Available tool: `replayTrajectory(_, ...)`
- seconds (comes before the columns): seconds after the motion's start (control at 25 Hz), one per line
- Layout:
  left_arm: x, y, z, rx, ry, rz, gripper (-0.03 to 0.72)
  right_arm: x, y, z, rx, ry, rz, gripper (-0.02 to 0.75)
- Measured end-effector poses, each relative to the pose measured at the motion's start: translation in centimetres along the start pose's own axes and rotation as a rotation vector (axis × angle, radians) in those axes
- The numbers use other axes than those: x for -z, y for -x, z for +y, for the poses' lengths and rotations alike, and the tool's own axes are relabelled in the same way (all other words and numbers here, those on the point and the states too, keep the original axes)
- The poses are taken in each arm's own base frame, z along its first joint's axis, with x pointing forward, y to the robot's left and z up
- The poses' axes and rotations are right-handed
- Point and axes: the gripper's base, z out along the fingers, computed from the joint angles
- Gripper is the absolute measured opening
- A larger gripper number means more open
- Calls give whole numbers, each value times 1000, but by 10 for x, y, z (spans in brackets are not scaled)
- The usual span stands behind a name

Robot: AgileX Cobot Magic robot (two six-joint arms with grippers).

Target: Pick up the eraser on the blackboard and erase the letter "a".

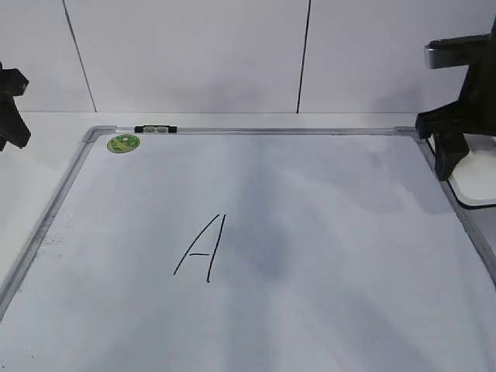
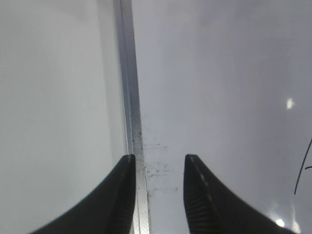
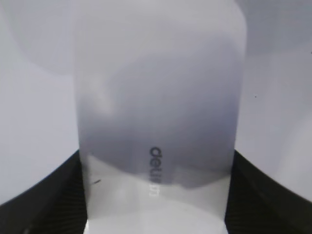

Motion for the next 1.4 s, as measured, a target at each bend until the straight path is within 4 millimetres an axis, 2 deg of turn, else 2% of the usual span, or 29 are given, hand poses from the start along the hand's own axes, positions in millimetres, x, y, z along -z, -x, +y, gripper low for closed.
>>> replayTrajectory(0.2, 0, 0, 0, -2, 0, 0, 253, -14, 3, -12, -25, 49, 48, 561)
replayTrajectory(0.64, 0, 0, 0, -3, 0, 0, 253, -67, 20, 0, 4, 76, 139, 561)
replayTrajectory(0.96, -1, 0, -2, -9, -3, 3, 253, -78, 36, 3, 5, 78, 130, 561)
replayTrajectory(1.16, -3, -1, -12, -41, -9, 10, 253, -86, 38, 5, 9, 76, 146, 561)
replayTrajectory(1.4, -3, -2, -13, -49, -7, 14, 253, -88, 39, 2, 21, 50, 145, 561)
